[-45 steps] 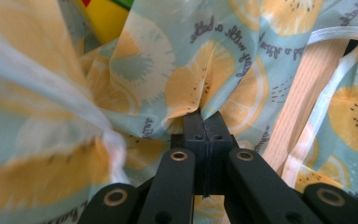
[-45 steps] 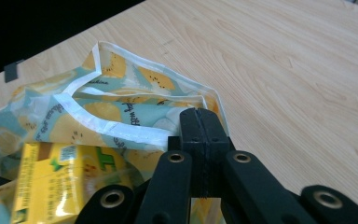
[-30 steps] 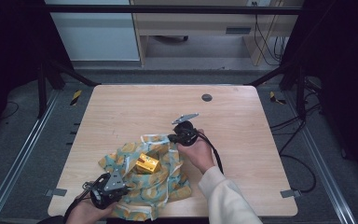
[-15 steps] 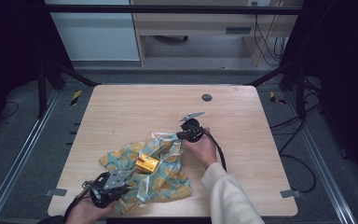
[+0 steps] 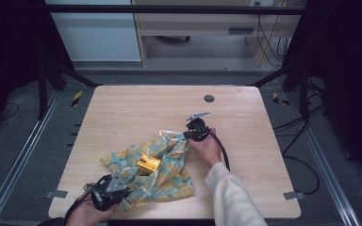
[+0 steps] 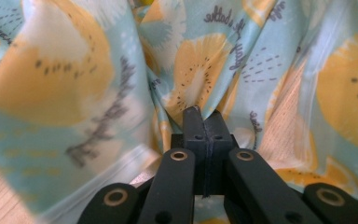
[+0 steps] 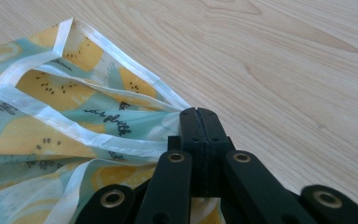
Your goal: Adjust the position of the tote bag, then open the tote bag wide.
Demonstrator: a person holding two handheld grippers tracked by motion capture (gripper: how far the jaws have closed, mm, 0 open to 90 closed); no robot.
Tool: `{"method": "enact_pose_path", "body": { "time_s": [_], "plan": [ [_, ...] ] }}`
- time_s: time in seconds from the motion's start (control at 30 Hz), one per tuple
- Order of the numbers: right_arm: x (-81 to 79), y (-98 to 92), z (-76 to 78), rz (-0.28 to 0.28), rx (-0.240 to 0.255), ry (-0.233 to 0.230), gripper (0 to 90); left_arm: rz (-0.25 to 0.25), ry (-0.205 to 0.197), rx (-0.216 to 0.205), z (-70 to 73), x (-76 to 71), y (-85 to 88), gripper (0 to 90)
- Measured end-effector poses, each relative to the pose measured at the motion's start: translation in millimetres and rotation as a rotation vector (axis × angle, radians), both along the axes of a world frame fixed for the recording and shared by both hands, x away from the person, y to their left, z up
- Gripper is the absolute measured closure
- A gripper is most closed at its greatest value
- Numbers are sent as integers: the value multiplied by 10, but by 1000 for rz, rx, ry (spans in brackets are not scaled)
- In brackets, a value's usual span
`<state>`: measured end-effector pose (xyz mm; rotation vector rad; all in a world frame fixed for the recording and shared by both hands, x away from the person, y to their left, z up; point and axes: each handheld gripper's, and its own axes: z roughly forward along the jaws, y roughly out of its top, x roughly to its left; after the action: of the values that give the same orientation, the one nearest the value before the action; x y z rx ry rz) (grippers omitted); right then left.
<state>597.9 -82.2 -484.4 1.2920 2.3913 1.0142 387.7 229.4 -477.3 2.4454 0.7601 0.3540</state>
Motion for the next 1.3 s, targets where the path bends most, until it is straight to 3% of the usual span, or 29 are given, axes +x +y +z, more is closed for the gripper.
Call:
{"method": "enact_pose_path", "body": {
  "time_s": [0.17, 0.3, 0.37, 0.4, 0.43, 0.47, 0.5, 0.57, 0.73, 0.87, 0.9, 0.93, 1.1, 1.13, 1.17, 1.23, 1.27, 1.3],
  "plan": [
    [10, -23, 5, -6, 11, -4, 895, -12, -14, -26, 27, 8, 17, 897],
    [-20, -25, 55, -14, 17, -30, 794, 3, -55, -74, 80, -9, 42, 843],
    [-59, -31, 133, 4, 28, -61, 686, 19, -90, -105, 116, -28, 43, 760],
    [-121, -32, 226, 1, 25, -85, 588, 18, -103, -119, 137, -39, 44, 705],
    [-121, -32, 226, 1, 25, -85, 588, 21, -116, -134, 154, -48, 40, 705],
    [-188, -47, 330, -5, 26, -116, 500, 33, -143, -151, 191, -68, 28, 613],
    [-188, -47, 330, -5, 26, -116, 500, 33, -143, -151, 191, -68, 28, 586],
    [-286, -72, 487, 9, 27, -146, 421, 44, -184, -187, 250, -94, 18, 532],
    [-399, -96, 652, 25, 40, -173, 375, 57, -221, -234, 329, -109, 2, 471],
    [-584, -92, 797, 67, 49, -203, 369, 80, -261, -286, 457, -97, 17, 464],
    [-584, -92, 797, 67, 49, -203, 369, 80, -261, -286, 457, -97, 17, 466],
    [-677, -74, 827, 95, 49, -206, 365, 95, -285, -263, 521, -45, 30, 470],
    [-890, -20, 836, 145, 52, -209, 354, 130, -275, -211, 578, 155, 18, 472],
    [-998, 6, 821, 168, 50, -213, 334, 137, -263, -140, 561, 300, 1, 471],
    [-1053, 15, 809, 178, 40, -214, 326, 146, -258, -122, 540, 353, -4, 463],
    [-1094, 18, 798, 184, 32, -220, 321, 158, -240, -112, 504, 417, -8, 465],
    [-1197, 12, 747, 194, 23, -221, 298, 165, -209, -140, 413, 496, -31, 479],
    [-1197, 12, 747, 194, 23, -221, 298, 165, -209, -140, 413, 496, -31, 490]
  ]
}}
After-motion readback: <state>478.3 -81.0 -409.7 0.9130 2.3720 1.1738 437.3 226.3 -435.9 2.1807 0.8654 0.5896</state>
